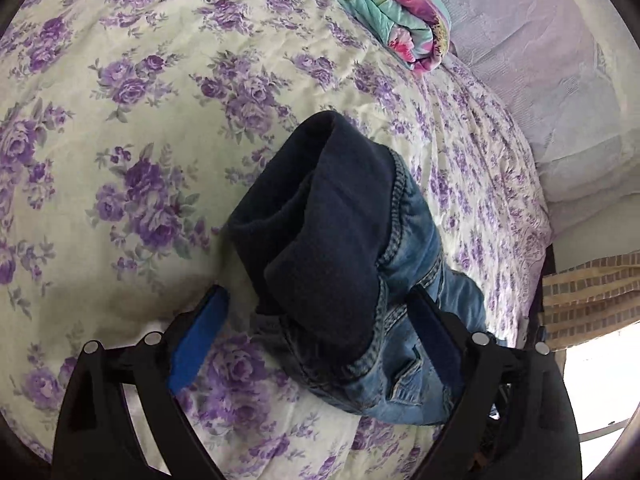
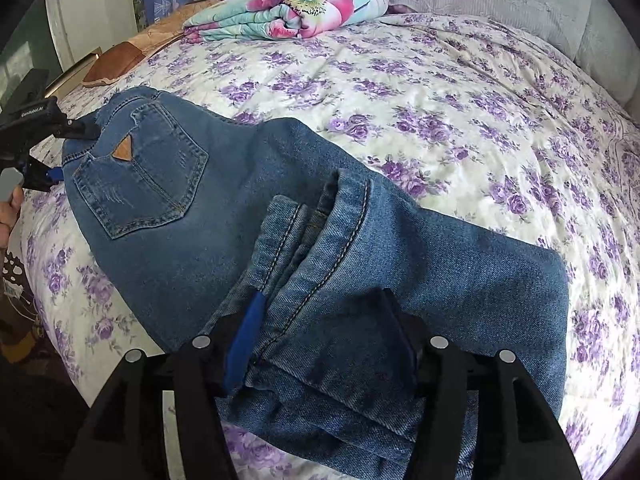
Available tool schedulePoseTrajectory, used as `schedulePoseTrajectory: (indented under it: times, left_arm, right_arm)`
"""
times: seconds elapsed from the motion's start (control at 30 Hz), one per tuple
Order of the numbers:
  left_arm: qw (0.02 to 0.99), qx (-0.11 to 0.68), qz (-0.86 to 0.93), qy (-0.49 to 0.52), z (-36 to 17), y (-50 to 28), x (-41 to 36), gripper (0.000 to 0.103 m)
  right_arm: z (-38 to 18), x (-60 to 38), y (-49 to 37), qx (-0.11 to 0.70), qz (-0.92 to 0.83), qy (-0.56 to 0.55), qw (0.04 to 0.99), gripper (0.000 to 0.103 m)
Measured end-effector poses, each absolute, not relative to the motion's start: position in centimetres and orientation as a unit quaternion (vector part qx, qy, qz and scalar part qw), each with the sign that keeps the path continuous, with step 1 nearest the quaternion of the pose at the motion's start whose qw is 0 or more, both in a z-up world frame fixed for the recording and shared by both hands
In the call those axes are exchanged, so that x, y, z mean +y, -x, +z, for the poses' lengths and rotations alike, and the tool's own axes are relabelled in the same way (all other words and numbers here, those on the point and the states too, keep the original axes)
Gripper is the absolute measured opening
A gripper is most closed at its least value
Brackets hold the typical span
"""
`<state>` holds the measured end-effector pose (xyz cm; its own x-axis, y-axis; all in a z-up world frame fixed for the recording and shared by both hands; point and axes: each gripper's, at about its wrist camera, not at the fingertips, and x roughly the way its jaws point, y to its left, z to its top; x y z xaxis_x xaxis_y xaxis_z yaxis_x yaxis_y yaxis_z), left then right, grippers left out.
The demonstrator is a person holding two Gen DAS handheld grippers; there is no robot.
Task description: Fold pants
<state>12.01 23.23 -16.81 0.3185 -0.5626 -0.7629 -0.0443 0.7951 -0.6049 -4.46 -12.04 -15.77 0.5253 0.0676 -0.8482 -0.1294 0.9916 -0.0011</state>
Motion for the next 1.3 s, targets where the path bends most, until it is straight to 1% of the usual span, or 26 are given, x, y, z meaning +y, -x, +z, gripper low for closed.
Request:
schedulePoseTrajectory:
  times: [0.03, 0.07, 0.1, 0.13, 0.2, 0.3, 0.37, 0.43, 0.5, 0.57, 0.6, 0.63, 0.7, 0.8, 0.9, 0.97, 1.07, 1.1, 1.13, 1.17, 1.23, 1.27, 1.3]
  left_arm:
    - [0.759, 0.558, -0.176, 0.286, -17.0, -12.3, 23.4, 0.080]
    - [0.750, 0.557, -0.188, 0.302, -17.2, -12.5, 23.5, 0.066]
    - [0.744, 0.557, -0.194, 0.314, -17.4, -12.5, 23.6, 0.061]
    - [0.744, 0.556, -0.192, 0.317, -17.3, -12.4, 23.7, 0.058]
    - [0.749, 0.555, -0.189, 0.309, -17.1, -12.2, 23.7, 0.047]
    - [0.760, 0.551, -0.182, 0.292, -15.7, -11.7, 23.4, 0.040]
    - [0.777, 0.548, -0.171, 0.257, -14.3, -11.4, 22.6, 0.038]
    - [0.798, 0.543, -0.161, 0.207, -12.7, -11.0, 21.2, 0.036]
    - [0.815, 0.534, -0.154, 0.162, -11.1, -10.6, 19.9, 0.035]
    - [0.825, 0.532, -0.142, 0.125, -10.0, -10.4, 18.7, 0.035]
    - [0.828, 0.532, -0.134, 0.113, -9.6, -10.4, 18.2, 0.035]
    - [0.831, 0.532, -0.127, 0.101, -9.2, -10.4, 17.7, 0.035]
    - [0.832, 0.536, -0.117, 0.088, -9.0, -10.6, 17.1, 0.035]
    - [0.830, 0.540, -0.109, 0.080, -8.7, -11.0, 16.7, 0.034]
    - [0.838, 0.529, -0.120, 0.058, -7.7, -10.5, 15.8, 0.033]
    - [0.849, 0.511, -0.131, 0.021, -6.4, -9.4, 14.5, 0.032]
    - [0.860, 0.488, -0.145, -0.029, -4.7, -8.0, 12.3, 0.032]
    - [0.862, 0.482, -0.148, -0.042, -4.1, -7.5, 11.4, 0.032]
    - [0.865, 0.475, -0.154, -0.055, -3.6, -7.0, 10.6, 0.032]
    - [0.867, 0.467, -0.161, -0.067, -3.2, -6.6, 9.9, 0.032]
    - [0.870, 0.451, -0.180, -0.090, -2.0, -5.7, 7.9, 0.032]
    - [0.870, 0.443, -0.192, -0.101, -1.5, -5.2, 6.9, 0.031]
    - [0.870, 0.434, -0.206, -0.113, -1.0, -4.5, 5.8, 0.031]
  right_arm:
    - [-15.8, -12.0, 4.4, 0.486, 0.056, 0.032, 0.872, 0.060]
    - [-15.8, -12.0, 4.4, 0.487, 0.056, 0.032, 0.871, 0.060]
    - [-15.8, -11.9, 4.3, 0.488, 0.056, 0.033, 0.871, 0.060]
    - [-15.8, -11.9, 4.3, 0.487, 0.056, 0.033, 0.871, 0.060]
    - [-15.8, -11.9, 4.3, 0.489, 0.056, 0.032, 0.870, 0.060]
    - [-15.6, -11.8, 4.2, 0.492, 0.059, 0.036, 0.868, 0.060]
    - [-14.5, -11.8, 4.6, 0.481, 0.060, 0.035, 0.874, 0.060]
    - [-12.7, -11.9, 5.6, 0.445, 0.060, 0.031, 0.893, 0.060]
    - [-11.9, -12.0, 6.1, 0.429, 0.058, 0.030, 0.901, 0.061]
    - [-13.4, -12.1, 5.3, 0.459, 0.053, 0.033, 0.886, 0.062]
    - [-14.9, -12.3, 4.7, 0.485, 0.047, 0.033, 0.873, 0.064]
    - [-16.0, -12.5, 4.4, 0.494, 0.050, 0.024, 0.868, 0.066]
    - [-16.4, -12.4, 4.3, 0.479, 0.053, 0.023, 0.876, 0.070]
    - [-16.3, -12.3, 4.3, 0.477, 0.055, 0.026, 0.877, 0.071]
    - [-16.2, -12.7, 4.5, 0.471, 0.065, 0.014, 0.880, 0.073]
    - [-15.2, -13.1, 4.8, 0.461, 0.076, -0.005, 0.884, 0.072]
    - [-12.6, -14.7, 6.0, 0.411, 0.075, -0.057, 0.907, 0.070]
    - [-12.3, -15.0, 5.9, 0.407, 0.066, -0.059, 0.909, 0.070]
    - [-12.7, -15.2, 5.3, 0.417, 0.060, -0.061, 0.905, 0.070]
    - [-13.6, -15.3, 4.6, 0.434, 0.058, -0.062, 0.897, 0.068]
    - [-16.2, -14.7, 3.0, 0.465, 0.045, -0.035, 0.883, 0.071]
    - [-16.5, -13.8, 2.9, 0.455, 0.043, -0.005, 0.889, 0.074]
    - [-16.6, -13.1, 2.6, 0.454, 0.038, 0.020, 0.890, 0.075]
